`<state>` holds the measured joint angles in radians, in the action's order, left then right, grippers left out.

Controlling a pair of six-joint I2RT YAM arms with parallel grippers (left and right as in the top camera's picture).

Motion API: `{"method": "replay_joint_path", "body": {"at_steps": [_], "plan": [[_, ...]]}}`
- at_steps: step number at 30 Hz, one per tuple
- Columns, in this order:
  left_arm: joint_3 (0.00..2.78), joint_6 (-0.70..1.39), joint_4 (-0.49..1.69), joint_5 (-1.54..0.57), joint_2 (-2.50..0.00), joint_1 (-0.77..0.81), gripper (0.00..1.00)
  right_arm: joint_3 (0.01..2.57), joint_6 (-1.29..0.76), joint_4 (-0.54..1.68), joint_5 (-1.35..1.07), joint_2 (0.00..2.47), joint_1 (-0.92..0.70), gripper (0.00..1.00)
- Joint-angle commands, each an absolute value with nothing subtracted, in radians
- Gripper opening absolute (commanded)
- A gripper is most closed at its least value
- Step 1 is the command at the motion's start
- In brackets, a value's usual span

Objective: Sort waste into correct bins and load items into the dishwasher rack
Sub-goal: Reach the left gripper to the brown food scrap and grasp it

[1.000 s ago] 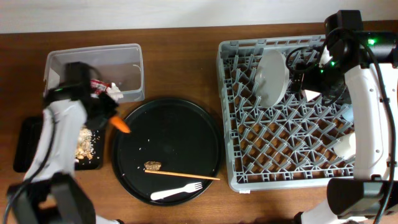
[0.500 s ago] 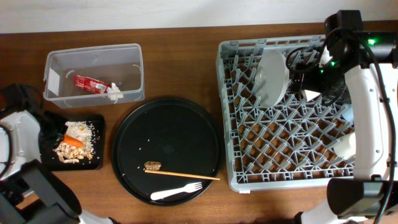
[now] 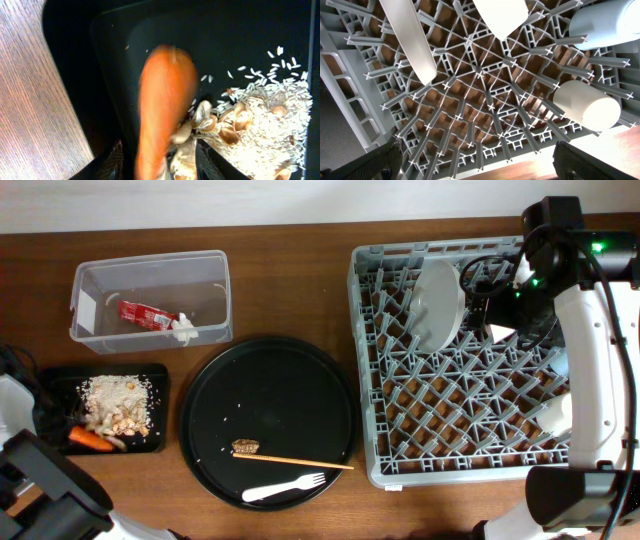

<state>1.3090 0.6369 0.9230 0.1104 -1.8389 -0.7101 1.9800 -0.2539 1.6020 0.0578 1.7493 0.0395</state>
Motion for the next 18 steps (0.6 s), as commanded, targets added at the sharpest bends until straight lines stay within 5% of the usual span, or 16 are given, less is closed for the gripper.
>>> {"method": "replay_joint_path", "body": {"at_steps": [1, 18], "plan": [[1.313, 0.630, 0.921, 0.128, -1.847, -0.715, 0.51, 1.988, -0.250, 1.608, 0.053, 1.724, 0.041, 0.99], [1.383, 0.623, 1.011, -0.013, -1.698, -0.611, 0.51, 1.988, -0.250, 1.608, 0.056, 1.724, 0.041, 0.98]]}}
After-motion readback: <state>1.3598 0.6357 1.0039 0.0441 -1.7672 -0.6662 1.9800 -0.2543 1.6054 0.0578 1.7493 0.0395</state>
